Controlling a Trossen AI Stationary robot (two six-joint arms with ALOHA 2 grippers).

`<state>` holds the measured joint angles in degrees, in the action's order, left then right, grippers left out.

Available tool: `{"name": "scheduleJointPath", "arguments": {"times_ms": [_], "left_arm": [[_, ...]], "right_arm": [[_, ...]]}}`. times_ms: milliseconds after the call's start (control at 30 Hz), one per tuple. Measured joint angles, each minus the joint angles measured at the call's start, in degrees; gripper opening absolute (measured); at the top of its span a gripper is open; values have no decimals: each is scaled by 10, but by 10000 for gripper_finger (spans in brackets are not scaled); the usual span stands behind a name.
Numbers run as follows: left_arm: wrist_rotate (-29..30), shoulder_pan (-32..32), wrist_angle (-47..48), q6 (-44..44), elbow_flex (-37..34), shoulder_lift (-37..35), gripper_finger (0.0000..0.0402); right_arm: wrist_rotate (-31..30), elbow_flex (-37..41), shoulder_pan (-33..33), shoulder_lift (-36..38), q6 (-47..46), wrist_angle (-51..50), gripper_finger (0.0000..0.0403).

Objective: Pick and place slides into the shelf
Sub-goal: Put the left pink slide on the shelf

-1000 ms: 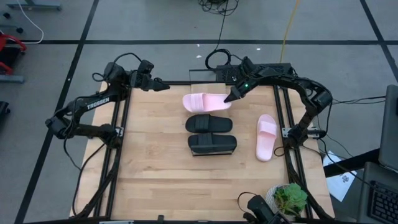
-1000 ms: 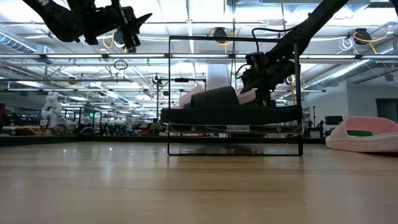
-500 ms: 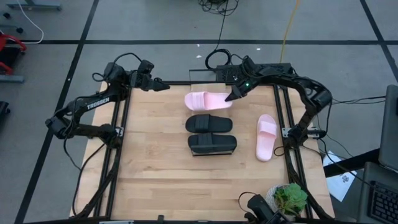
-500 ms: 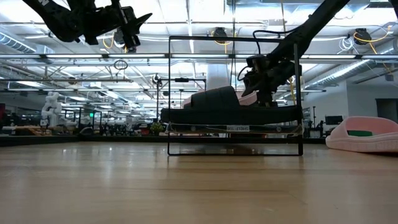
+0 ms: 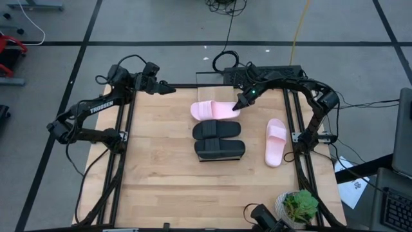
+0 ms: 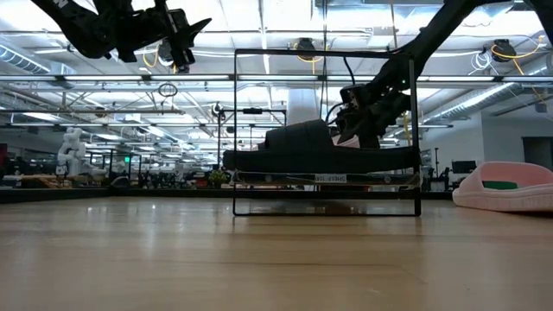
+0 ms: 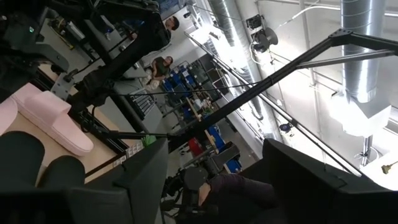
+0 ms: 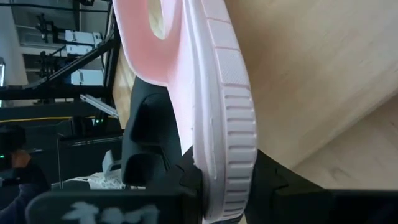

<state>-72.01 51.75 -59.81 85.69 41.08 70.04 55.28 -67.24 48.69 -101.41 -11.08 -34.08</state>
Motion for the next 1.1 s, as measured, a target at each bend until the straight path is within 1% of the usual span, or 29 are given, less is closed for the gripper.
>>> {"name": "scheduleJointPath", "arguments": {"times_ms": [167, 333, 933, 1100], "left_arm": [[0, 0, 0, 0, 0, 0, 260], [0, 0, 0, -10, 0, 0, 260], [0, 0, 0, -14, 0, 0, 260], [0, 0, 0, -16, 0, 0, 260]], "right_arm": [[-26, 0, 0, 0, 27, -47, 54], [-27, 4, 0, 0, 38, -66, 53], [-46, 5, -8, 0, 21, -70, 53], [-71, 5, -9, 0, 15, -75, 55]]}}
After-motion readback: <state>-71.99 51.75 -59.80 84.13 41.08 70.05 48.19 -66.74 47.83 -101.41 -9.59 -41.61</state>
